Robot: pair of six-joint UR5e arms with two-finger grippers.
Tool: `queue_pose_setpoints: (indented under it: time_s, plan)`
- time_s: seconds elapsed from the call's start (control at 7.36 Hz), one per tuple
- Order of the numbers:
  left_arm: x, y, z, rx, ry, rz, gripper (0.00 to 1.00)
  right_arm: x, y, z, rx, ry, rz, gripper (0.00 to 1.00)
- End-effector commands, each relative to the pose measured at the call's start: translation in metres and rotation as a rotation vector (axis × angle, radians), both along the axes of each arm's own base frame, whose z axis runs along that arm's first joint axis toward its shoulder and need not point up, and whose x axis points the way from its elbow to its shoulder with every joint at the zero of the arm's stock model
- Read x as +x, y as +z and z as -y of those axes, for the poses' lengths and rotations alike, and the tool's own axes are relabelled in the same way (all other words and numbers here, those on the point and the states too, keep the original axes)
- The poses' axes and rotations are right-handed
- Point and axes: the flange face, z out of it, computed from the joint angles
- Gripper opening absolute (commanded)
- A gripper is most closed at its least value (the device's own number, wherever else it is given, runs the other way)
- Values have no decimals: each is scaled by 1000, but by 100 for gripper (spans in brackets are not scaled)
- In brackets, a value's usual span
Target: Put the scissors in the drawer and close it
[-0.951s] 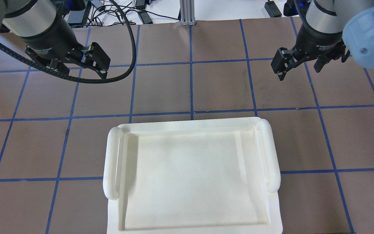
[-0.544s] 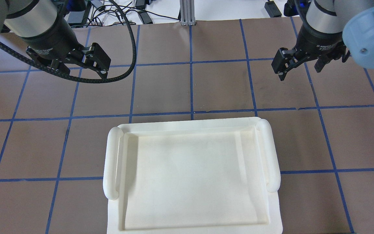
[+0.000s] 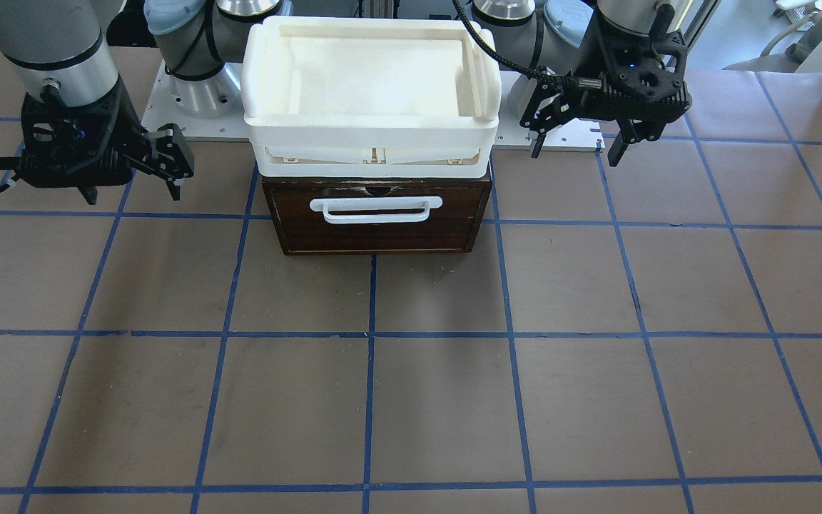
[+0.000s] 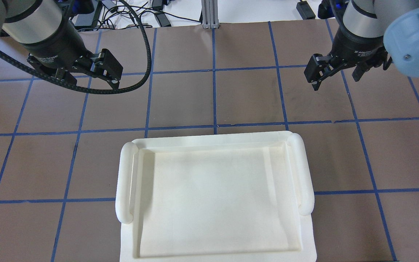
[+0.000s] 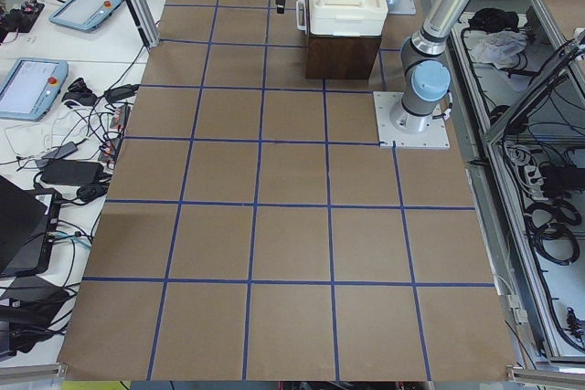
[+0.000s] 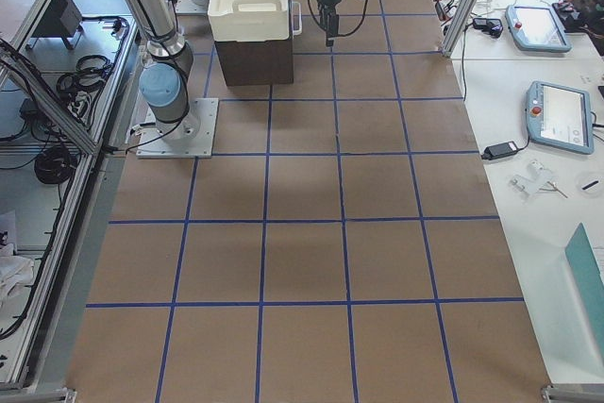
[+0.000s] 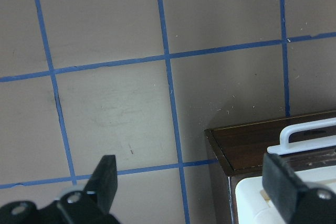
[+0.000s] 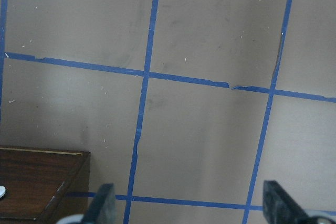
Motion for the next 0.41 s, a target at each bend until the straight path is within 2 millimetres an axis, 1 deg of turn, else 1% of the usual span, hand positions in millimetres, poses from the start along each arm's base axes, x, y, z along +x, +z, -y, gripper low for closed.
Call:
queue_pose_setpoints:
  time_s: [0.0, 0.27]
  plan:
    - [2, 2, 3, -30, 44, -3, 100, 0, 0, 0, 0, 1, -1, 100]
    - [2, 2, 3, -30, 42, -4, 100, 0, 0, 0, 1, 8, -1, 100]
